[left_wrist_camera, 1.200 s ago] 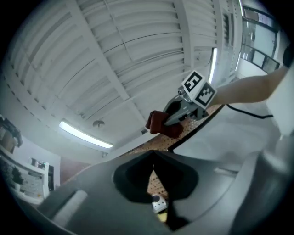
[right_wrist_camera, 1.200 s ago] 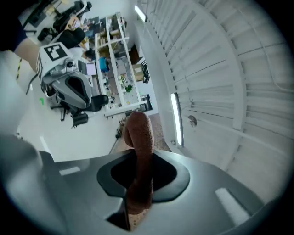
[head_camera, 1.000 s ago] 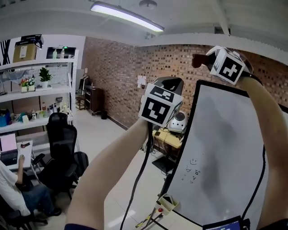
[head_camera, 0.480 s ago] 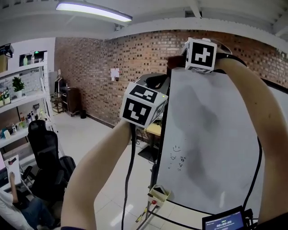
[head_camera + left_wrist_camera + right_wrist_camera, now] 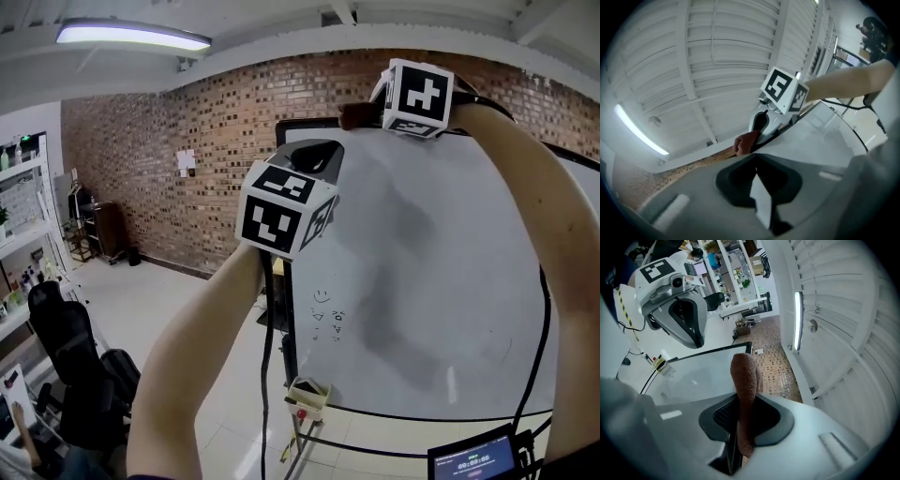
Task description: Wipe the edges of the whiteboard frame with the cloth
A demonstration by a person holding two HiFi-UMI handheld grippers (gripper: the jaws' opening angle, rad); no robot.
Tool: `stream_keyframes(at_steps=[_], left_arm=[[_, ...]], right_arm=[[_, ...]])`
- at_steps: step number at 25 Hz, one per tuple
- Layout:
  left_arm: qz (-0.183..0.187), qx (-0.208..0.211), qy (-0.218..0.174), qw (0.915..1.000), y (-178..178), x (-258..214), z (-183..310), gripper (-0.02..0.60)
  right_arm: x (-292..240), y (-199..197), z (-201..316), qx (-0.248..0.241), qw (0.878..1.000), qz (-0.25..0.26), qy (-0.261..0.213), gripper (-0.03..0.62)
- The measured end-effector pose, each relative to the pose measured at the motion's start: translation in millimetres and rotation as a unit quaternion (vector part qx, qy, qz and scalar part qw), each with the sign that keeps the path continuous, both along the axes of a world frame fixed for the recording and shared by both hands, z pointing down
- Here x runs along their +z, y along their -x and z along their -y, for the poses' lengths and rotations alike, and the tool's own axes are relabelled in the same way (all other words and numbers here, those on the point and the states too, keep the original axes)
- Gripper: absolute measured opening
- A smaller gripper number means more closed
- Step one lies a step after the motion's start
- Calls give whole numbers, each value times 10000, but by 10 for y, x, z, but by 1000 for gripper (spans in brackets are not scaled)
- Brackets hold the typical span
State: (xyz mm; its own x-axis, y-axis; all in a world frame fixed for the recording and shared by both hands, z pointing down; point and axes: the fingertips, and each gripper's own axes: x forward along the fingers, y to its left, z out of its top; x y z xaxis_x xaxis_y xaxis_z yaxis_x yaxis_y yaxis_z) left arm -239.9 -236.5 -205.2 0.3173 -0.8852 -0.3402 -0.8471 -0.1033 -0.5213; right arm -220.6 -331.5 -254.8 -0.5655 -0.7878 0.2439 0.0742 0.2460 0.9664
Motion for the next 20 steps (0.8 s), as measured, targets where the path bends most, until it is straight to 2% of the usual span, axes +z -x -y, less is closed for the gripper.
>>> stream_keyframes(at_steps=[6,12,20], left_arm=[[84,539,65,9985,-567,50,163,5],[160,1068,50,9941,-1371,-127,189,4],[252,1512,72,9882,-2240,76,431,5]], right_arm=[[14,-620,91,401,9990,160,70,67],[-114,-1463,59,716,9970,201,193,67],[99,-2435,250,1105,9930,352,225,66]])
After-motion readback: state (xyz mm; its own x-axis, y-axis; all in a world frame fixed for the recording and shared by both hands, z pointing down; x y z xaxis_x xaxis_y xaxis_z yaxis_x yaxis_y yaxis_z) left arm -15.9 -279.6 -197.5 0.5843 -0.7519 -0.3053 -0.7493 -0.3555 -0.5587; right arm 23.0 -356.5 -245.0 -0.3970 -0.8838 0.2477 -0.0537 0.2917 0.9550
